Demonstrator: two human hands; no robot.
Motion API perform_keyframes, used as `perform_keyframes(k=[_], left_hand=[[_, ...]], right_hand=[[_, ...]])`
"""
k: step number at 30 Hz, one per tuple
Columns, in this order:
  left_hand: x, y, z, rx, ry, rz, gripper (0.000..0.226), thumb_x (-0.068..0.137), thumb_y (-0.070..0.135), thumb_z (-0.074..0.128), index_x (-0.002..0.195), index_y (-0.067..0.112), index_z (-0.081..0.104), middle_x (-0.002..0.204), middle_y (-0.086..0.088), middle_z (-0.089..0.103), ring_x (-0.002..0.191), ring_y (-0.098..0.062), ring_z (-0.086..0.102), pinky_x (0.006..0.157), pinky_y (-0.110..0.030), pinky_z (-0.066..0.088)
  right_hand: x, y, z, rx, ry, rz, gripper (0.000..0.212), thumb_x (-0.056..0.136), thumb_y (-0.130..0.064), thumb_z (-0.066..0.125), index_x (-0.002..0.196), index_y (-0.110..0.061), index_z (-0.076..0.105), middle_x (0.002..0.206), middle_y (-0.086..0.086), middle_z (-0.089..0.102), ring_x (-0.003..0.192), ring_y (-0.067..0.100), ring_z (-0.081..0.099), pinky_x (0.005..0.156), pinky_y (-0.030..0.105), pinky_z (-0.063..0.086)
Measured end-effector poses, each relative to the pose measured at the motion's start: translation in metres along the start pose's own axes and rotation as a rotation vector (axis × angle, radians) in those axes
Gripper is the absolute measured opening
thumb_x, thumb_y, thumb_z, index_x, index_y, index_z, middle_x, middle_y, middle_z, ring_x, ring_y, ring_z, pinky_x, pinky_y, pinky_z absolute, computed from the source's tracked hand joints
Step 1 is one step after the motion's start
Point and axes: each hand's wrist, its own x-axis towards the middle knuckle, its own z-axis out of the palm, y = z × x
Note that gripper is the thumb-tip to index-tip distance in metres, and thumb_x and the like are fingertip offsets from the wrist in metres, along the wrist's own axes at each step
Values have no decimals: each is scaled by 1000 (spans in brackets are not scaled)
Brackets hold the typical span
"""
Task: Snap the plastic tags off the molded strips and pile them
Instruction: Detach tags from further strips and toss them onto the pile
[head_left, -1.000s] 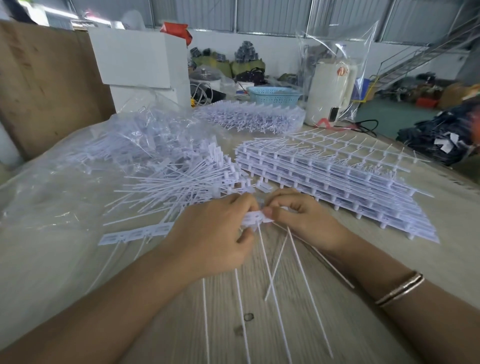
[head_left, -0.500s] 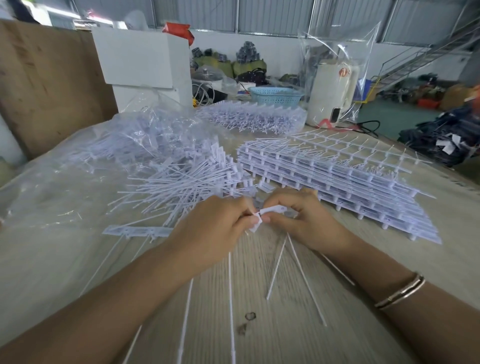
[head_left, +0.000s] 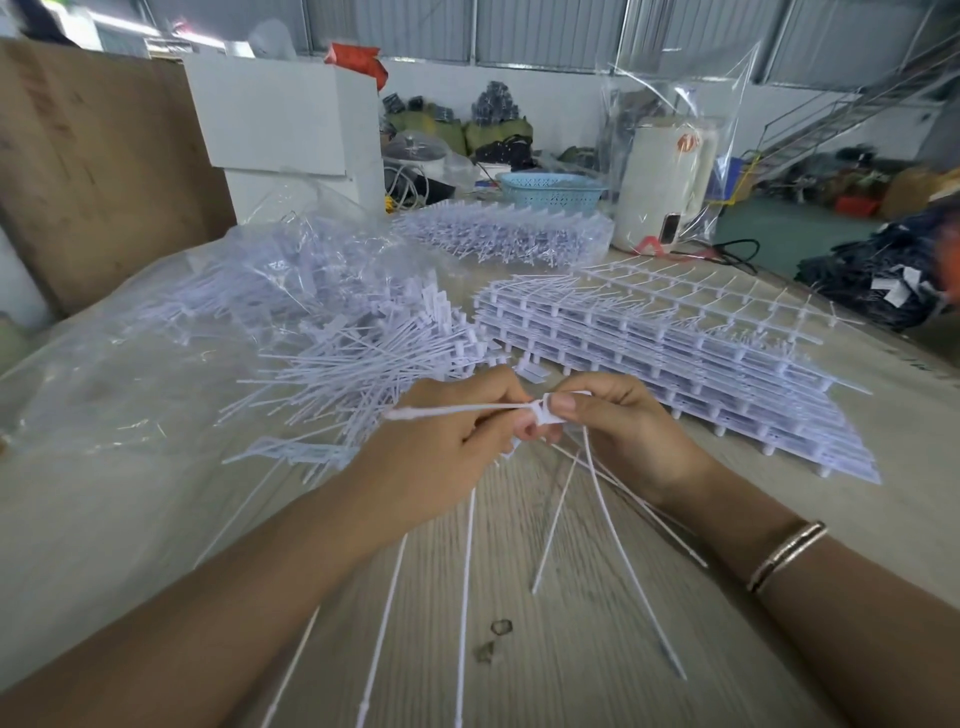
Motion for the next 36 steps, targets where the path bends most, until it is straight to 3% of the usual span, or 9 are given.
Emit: perform_keyframes(k=[4,8,15,20,22,25,29,32,36], left_hand=[[1,1,1,-106,-64,-18,13,94,22,53,85,23,62,78,4,69,72,-8,66,69,-33,53],[2,4,3,-233,-114,-24,15,89,26,48,86,24,62,83,9,71,72,-5,68,68,-17,49],[1,5,3,-371,-187,-38,15,95,15,49,88,22,60,87,7,73,76,-8,69,65,-18,52],[2,6,-16,-503,-173,-92,21,86,27,47,91,10,60,94,5,73,79,-12,70,64,-20,55],[4,2,-20,-462,-93,-98,16,85,24,54,91,11,61,91,8,73,77,-9,70,63,-19,55],[1,-5,-11,-156,-50,-77,14,83,19,68,92,29,63,86,13,70,76,1,65,68,-17,52],[-2,-13,4,214,-58,0,30,82,22,68,110,23,59,99,11,61,89,-7,60,77,-35,49],[-1,-10,12,356,2,-10,59,84,28,65,136,23,37,116,5,49,97,-12,59,73,-34,51],[0,3,17,441,50,65,66,82,23,67,139,15,36,120,-4,47,91,-20,60,67,-36,53]], right_hand=[[0,-1,-2,59,-39,-3,24,79,-9,54,67,-14,74,66,3,69,69,16,63,74,24,48],[-1,0,-2,103,-54,-4,23,78,-12,54,63,-13,72,64,4,68,70,17,63,77,26,48],[-2,-4,0,161,-144,27,26,78,-12,51,59,-16,69,58,3,65,60,14,61,68,23,47],[1,-17,-24,436,4,-13,24,78,-14,53,55,-14,62,60,7,67,89,25,67,87,32,50],[-3,-14,-35,223,118,19,23,81,-19,54,60,-17,64,69,8,69,91,24,67,83,27,51],[-1,4,-30,-379,210,188,18,86,-32,62,77,-17,69,83,2,70,76,12,65,73,32,45],[15,7,-21,-927,178,84,16,87,-29,63,100,-21,70,94,-4,65,91,19,62,86,39,47],[11,1,-16,-952,271,18,26,91,-32,57,115,-24,63,105,-6,61,101,15,55,94,48,40],[3,-11,11,-832,29,0,31,88,-47,50,87,-26,72,100,-7,64,104,16,51,97,47,32]])
